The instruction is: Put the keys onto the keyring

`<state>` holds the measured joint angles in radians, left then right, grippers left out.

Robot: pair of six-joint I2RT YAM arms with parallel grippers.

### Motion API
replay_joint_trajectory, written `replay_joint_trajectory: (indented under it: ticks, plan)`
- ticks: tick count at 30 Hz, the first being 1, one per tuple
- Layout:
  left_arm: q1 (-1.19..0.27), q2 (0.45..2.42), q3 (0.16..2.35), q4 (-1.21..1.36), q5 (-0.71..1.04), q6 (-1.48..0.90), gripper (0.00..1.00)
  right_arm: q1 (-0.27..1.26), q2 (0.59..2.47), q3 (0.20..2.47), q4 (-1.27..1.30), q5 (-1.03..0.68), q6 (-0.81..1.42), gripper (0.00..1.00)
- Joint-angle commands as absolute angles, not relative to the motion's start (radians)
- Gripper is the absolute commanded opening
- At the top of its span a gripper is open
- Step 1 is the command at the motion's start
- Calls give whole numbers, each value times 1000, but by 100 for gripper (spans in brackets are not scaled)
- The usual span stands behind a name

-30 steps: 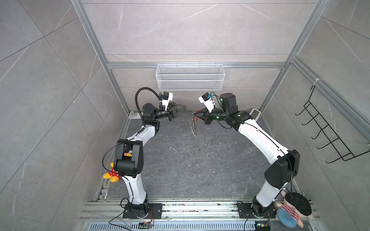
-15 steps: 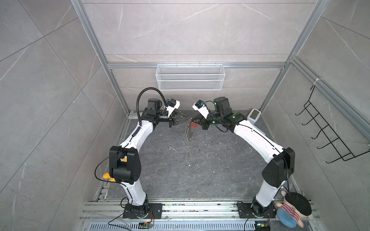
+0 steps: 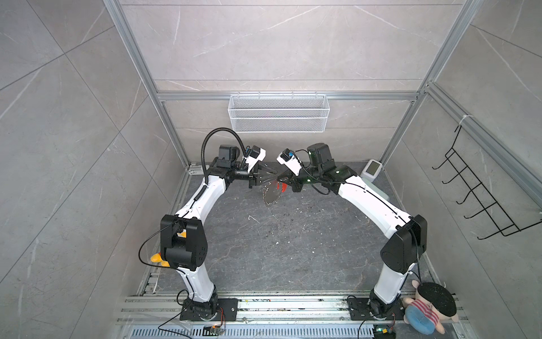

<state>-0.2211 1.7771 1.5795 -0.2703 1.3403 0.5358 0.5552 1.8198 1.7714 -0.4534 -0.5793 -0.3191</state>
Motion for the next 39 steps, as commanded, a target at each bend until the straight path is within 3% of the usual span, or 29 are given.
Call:
replay_joint_trajectory:
  ticks: [1, 15, 25, 28, 32, 39]
  plan:
    - [-223, 1796, 1648, -346, 1351, 603, 27, 560, 1811, 1803, -445, -609, -335, 0]
    - [-209, 1854, 1770, -705, 1307, 846, 28, 562, 1788, 1790, -419, -637, -320, 0]
    - [-209, 1874, 1799, -758, 1306, 869, 14, 564, 1794, 1801, -420, -641, -315, 0]
    - [-209, 1882, 1811, -781, 1301, 879, 14, 564, 1792, 1805, -419, -646, -311, 0]
    - [-210, 1887, 1813, -787, 1301, 878, 25, 565, 1792, 1810, -416, -654, -309, 0]
    - [-209, 1894, 1819, -795, 1302, 876, 23, 565, 1792, 1817, -415, -657, -303, 0]
